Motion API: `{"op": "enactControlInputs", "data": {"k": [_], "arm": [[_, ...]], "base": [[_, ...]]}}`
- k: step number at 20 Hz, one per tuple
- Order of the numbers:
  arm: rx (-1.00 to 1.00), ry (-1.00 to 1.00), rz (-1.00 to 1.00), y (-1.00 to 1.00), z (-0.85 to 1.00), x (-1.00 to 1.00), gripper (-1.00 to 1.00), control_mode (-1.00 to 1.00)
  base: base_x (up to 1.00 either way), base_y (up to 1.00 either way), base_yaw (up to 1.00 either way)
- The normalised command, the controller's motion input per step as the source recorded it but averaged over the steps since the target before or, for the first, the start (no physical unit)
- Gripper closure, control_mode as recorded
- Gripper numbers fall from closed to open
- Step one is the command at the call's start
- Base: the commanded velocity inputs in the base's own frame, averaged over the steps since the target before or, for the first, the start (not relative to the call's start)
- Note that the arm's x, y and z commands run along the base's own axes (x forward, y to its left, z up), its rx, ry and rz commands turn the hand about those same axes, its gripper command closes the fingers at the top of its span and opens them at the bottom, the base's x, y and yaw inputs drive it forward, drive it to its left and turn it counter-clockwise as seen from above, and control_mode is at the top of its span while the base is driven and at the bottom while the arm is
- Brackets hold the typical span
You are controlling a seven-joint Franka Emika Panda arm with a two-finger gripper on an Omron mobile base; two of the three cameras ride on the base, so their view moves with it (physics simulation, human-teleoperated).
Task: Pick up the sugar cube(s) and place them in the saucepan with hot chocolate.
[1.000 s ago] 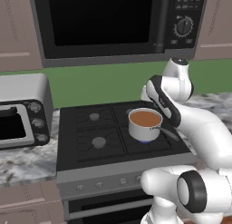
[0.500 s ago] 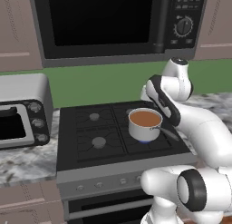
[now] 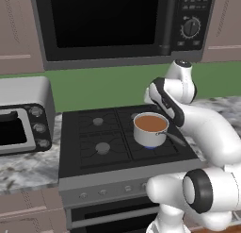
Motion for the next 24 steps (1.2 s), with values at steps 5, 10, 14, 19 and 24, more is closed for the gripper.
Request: {"op": "enactControlInputs", "data": {"k": [5, 10, 14, 19, 24], "arm": [[0.0, 0.0, 0.0, 0.01, -0.02, 0.39, 1.0, -1.0], [0.0, 0.0, 0.0, 0.0, -0.1, 0.28, 1.0, -1.0], [-0.01, 0.0, -0.01, 0.0, -0.25, 0.15, 1.0, -1.0], [0.0, 0.0, 0.0, 0.0, -0.27, 0.15, 1.0, -1.0], [0.0, 0.01, 0.0, 0.0, -0.13, 0.07, 1.0, -1.0]], "base": [[0.0, 0.0, 0.0], [0.0, 0.0, 0.0], [0.0, 0.0, 0.0], [0.0, 0.0, 0.0], [0.0, 0.0, 0.0]]}}
